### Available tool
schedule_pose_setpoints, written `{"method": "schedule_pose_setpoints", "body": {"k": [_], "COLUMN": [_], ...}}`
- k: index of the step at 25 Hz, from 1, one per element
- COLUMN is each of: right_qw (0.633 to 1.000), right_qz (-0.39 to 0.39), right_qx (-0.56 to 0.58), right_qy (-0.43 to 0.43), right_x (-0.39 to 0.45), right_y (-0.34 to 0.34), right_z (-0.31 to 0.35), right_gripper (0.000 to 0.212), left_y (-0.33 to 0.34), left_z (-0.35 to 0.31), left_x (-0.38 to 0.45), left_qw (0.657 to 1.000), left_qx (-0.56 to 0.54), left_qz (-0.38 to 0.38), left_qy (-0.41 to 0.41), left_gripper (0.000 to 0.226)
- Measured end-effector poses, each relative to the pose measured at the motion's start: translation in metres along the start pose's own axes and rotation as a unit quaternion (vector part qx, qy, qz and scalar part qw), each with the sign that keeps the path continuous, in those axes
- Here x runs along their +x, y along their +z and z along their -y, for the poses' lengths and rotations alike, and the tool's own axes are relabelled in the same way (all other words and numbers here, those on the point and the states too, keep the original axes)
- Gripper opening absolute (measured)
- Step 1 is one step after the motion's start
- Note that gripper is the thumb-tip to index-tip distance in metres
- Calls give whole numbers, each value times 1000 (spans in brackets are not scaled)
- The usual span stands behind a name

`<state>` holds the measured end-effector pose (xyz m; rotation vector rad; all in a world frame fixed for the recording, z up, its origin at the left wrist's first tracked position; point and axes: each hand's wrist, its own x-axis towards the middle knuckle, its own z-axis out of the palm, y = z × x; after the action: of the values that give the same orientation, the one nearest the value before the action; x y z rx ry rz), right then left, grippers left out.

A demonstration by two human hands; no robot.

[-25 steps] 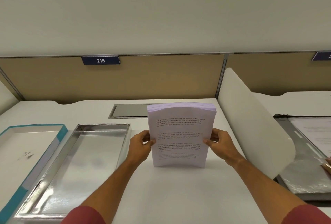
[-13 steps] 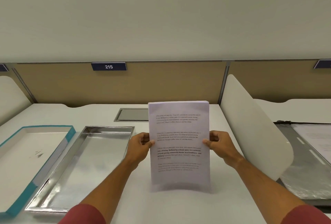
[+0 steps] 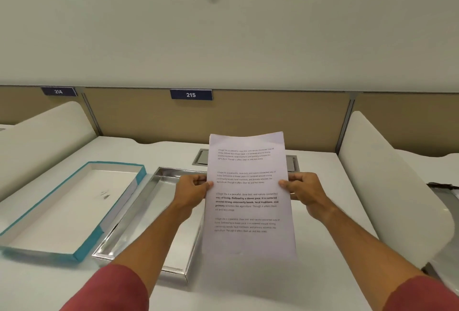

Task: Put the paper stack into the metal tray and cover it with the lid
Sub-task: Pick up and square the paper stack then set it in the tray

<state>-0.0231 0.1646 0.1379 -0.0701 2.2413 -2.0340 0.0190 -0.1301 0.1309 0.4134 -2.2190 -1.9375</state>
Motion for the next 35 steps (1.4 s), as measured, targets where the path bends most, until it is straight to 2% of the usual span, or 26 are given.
{"method": "schedule_pose_setpoints", "body": {"k": [7,10,12,15,17,20,23,24,30,35], "right_qw": [999,997,995,989,984,972,959,956,933,922], "right_qz": [-9,-31,-42,-80,-102,-127,-138,-138,-152,-163], "right_qx": [-9,-20,-30,-46,-57,-74,-98,-114,-195,-233], "right_qy": [37,67,85,116,137,185,227,233,261,262], "right_x": [17,25,26,30,29,33,38,41,58,65], "right_y": [91,140,172,214,238,271,295,300,319,322], "right_z": [4,0,-3,-12,-18,-31,-45,-50,-64,-71], "right_gripper": [13,24,15,46,57,42,12,8,10,27], "left_y": [-82,-124,-148,-179,-194,-210,-219,-220,-216,-204], "left_z": [9,23,34,51,61,79,97,103,125,129], "left_x": [34,59,76,96,103,113,118,120,132,140], "left_qw": [999,997,995,993,991,986,978,976,963,949], "left_qx": [24,49,57,69,82,116,160,170,227,279], "left_qz": [-4,-2,8,16,10,11,1,-1,4,12], "left_qy": [-32,-59,-78,-95,-102,-116,-133,-136,-147,-144], "left_gripper": [7,5,21,22,15,29,24,24,29,23]}}
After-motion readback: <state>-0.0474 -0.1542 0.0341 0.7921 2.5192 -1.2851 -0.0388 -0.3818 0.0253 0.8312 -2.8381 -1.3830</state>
